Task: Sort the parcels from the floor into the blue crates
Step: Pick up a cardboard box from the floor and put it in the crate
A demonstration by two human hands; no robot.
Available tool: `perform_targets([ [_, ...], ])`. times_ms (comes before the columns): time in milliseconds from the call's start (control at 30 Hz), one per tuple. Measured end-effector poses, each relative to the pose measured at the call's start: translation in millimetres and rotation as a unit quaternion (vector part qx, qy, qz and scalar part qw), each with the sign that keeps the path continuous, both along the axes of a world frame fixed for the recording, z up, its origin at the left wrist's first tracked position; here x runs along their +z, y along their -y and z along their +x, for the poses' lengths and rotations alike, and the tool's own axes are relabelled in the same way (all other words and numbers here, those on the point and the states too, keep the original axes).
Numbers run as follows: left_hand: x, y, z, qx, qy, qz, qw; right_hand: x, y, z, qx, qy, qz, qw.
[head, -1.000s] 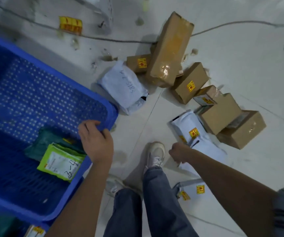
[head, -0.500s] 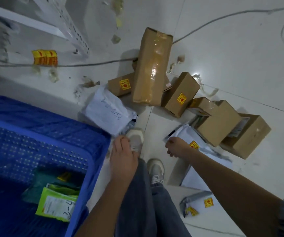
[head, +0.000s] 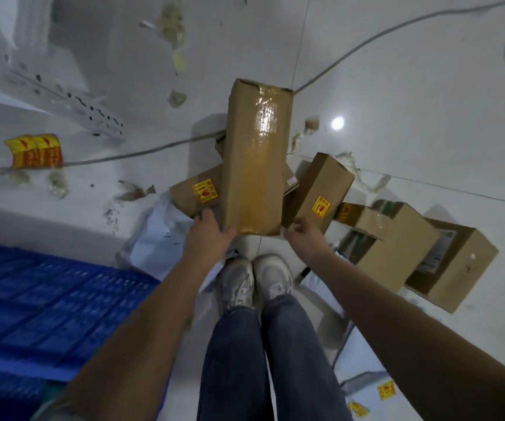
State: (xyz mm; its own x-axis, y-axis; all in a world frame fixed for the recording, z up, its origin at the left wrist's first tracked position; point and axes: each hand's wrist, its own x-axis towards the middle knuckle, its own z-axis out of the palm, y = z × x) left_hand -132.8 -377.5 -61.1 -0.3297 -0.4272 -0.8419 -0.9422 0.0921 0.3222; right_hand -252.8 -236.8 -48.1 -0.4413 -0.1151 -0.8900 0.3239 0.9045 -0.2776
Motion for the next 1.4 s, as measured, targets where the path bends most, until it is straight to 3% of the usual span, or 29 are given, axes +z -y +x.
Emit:
perform_targets([
  [133, -30.0, 15.6, -13.8, 0.135, -0.014, 0.034, 0.99, -27.7, 17.3, -17.7, -0.106, 0.031, -0.02, 0.994],
  [267, -49.9, 20.2, -20.3, 0.233, -0.061, 0.124, 0.962, -43.2, 23.0, -28.0, -0.104, 0.093, -0.033, 0.99],
  [500, -42.6, 2.3, -11.3, 0.291, -0.096, 0.18, 0.935, -42.4, 19.4, -22.2, -0.124, 0.089, -0.081, 0.985],
  [700, 0.5, -7.9, 11.4, 0.31, -0.113, 0.22, 0.918, -15.6, 10.9, -14.3, -0.21, 0.106, -0.114, 0.965],
  [800, 23.5, -14.4, 17.9, 0.326, -0.12, 0.249, 0.904, 3.1, 3.3, -9.7, -0.192, 0.142, -0.099, 0.966],
  [933, 53.1, -9.8, 26.3, 0.317, -0.11, 0.257, 0.906, 36.1, -5.8, -5.1, -0.098, 0.192, -0.07, 0.974],
  [1033, 74.4, -3.3, 26.9, 0.269, -0.114, 0.223, 0.93, 62.6, -5.3, 9.9, -0.067, 0.13, -0.038, 0.988],
  [1133, 104.7, -1.2, 12.2, 0.286, -0.125, 0.186, 0.932, 93.9, -1.7, 34.5, 0.034, -0.021, -0.048, 0.998],
  [1300, 134.4, -3.8, 1.3, 0.308, -0.099, 0.195, 0.926, 151.9, 16.6, 73.8, 0.188, -0.225, 0.025, 0.956],
  [1400, 145.2, -6.7, 9.7, 0.343, -0.112, 0.223, 0.906, 170.7, 20.2, 86.7, 0.213, -0.241, 0.036, 0.946],
])
